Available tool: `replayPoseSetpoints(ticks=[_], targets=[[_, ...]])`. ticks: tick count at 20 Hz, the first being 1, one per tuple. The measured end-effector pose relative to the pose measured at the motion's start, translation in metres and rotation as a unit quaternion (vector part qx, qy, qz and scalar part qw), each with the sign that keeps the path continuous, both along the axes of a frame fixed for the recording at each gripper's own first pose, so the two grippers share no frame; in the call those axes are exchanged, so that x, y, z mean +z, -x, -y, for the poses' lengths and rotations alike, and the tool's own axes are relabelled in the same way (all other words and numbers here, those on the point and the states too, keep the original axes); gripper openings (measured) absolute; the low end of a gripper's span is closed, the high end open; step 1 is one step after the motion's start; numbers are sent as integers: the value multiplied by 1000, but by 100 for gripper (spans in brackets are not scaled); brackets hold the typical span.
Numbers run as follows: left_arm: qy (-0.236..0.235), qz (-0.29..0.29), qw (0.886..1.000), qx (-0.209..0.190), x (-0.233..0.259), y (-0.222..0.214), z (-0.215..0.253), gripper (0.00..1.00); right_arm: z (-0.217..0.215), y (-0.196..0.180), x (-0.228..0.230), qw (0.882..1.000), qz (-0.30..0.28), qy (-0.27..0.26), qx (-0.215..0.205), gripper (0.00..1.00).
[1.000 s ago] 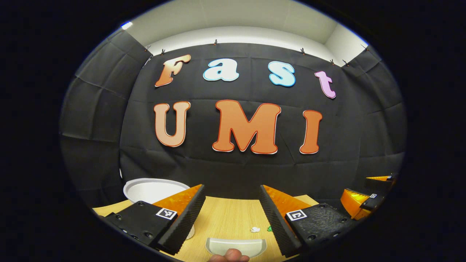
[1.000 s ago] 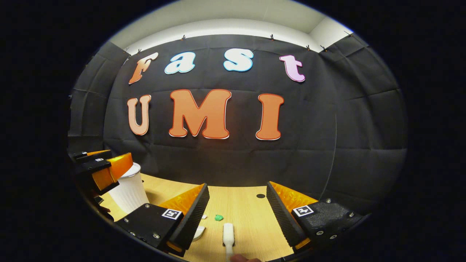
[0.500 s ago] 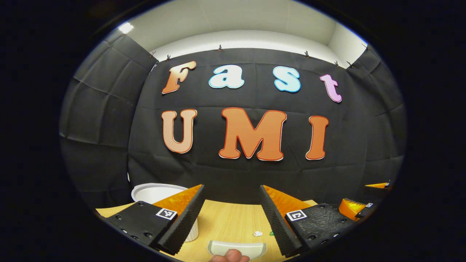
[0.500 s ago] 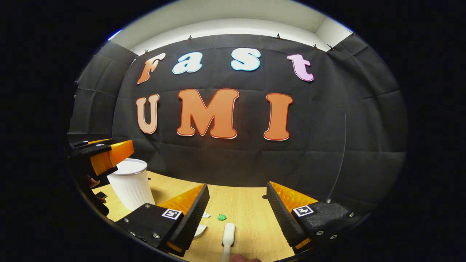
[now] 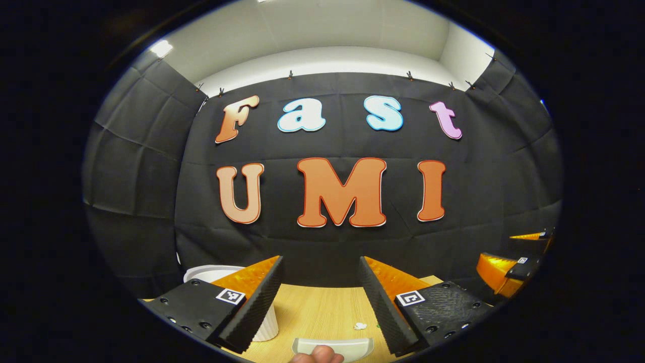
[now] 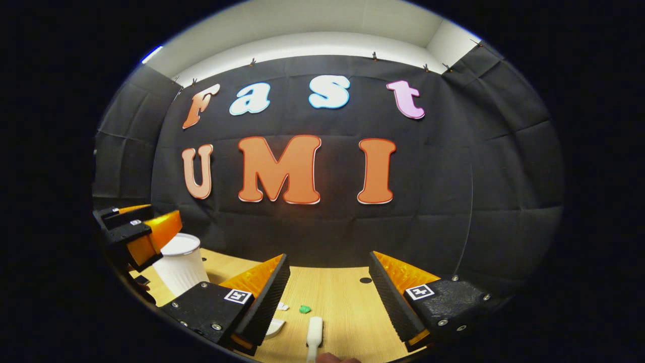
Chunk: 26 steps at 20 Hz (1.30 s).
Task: Pick up the small broom and dustpan from the desktop, sweep the trash into the dustpan with the broom, and then empty the trash into the garbage bin.
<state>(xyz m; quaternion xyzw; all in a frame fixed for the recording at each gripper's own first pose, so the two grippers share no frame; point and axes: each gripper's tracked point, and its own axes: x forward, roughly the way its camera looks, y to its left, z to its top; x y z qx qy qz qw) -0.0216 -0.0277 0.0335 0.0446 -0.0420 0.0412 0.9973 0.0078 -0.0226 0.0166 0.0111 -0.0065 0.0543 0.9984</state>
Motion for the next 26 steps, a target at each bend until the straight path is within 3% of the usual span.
replayPoseSetpoints(ticks=[13, 16, 18, 20, 22, 26], targets=[[5, -42, 999, -22, -26, -7, 5, 93, -17, -3, -27, 999, -34, 14, 0, 95], [21, -84, 996, -36, -55, -14, 6, 90, -23, -10, -50, 997, -68, 22, -7, 95], [29, -142, 989, -43, -84, -23, 5, 93, -31, -10, -75, 994, -112, 21, -4, 95], [44, -193, 979, -46, -119, -23, 1, 93, -37, -9, -105, 987, -162, 13, -3, 95], [71, -261, 961, -57, -155, -23, -3, 94, -45, -8, -137, 976, -217, -4, -4, 95], [96, -417, 899, -91, -232, -17, 7, 94, -48, 0, -199, 955, -295, 26, -29, 95]])
